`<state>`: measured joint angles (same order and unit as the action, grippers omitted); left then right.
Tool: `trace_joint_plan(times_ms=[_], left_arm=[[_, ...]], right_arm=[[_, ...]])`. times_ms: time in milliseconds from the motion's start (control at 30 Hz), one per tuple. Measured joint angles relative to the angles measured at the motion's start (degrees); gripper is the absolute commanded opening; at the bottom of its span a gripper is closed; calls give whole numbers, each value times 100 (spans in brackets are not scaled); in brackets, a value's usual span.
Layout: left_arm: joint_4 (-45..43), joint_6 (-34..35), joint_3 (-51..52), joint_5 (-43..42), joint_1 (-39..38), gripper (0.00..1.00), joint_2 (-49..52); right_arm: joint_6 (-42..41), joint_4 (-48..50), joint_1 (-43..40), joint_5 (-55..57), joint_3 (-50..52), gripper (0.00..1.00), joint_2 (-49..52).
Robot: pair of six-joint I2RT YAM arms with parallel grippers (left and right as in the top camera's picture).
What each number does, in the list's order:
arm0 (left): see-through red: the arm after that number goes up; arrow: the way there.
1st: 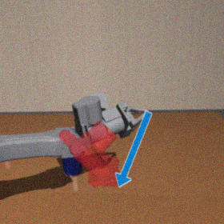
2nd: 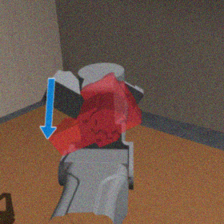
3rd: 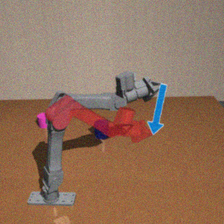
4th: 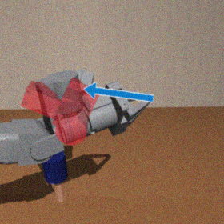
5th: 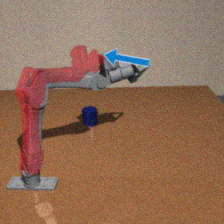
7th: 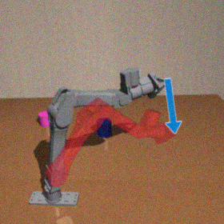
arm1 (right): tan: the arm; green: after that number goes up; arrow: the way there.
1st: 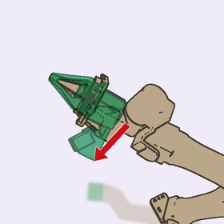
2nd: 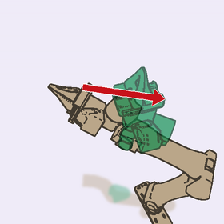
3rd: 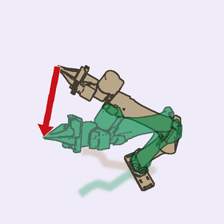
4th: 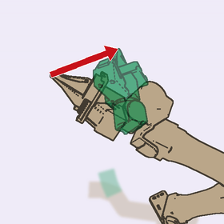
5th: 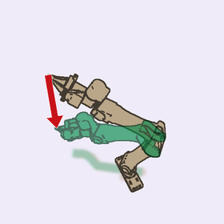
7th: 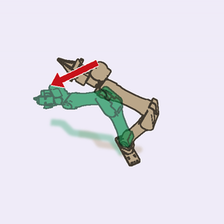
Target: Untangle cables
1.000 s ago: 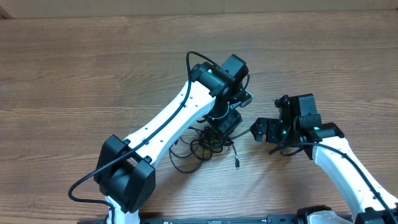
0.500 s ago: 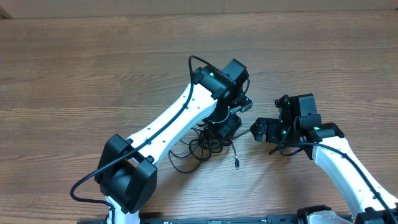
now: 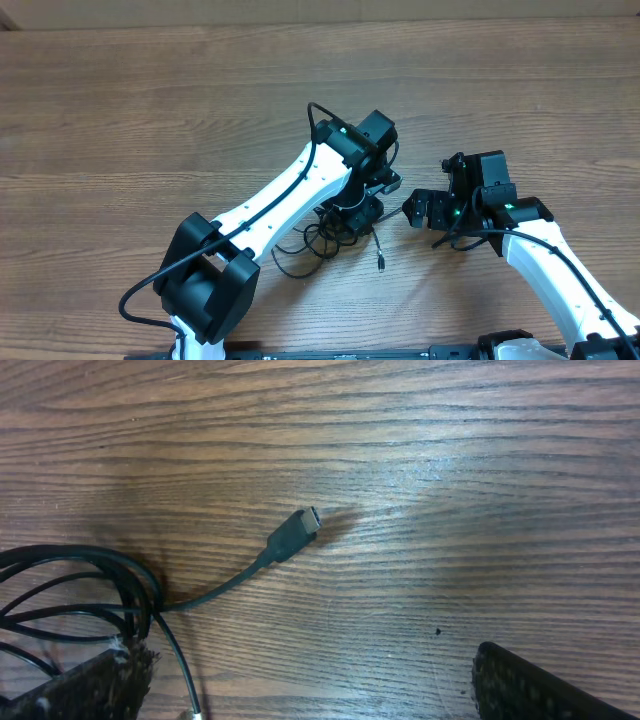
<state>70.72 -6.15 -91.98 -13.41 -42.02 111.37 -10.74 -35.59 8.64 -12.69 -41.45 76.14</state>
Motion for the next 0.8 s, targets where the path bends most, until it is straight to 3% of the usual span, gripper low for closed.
trace_joint_plan(times_ms=[333,533,733,800], left_arm=[[-271,-17,153,20,0,26,0],[-280,-15,155,20,0,4,0],[-282,-22,155,39,0,4,0],[-284,-35,155,39,0,20,0]], right_arm=[[2,2,0,2,0,100,0],[2,2,0,0,-2,100,0],[4,2,0,0,0,100,0],[2,2,0,2,-2,100,0]])
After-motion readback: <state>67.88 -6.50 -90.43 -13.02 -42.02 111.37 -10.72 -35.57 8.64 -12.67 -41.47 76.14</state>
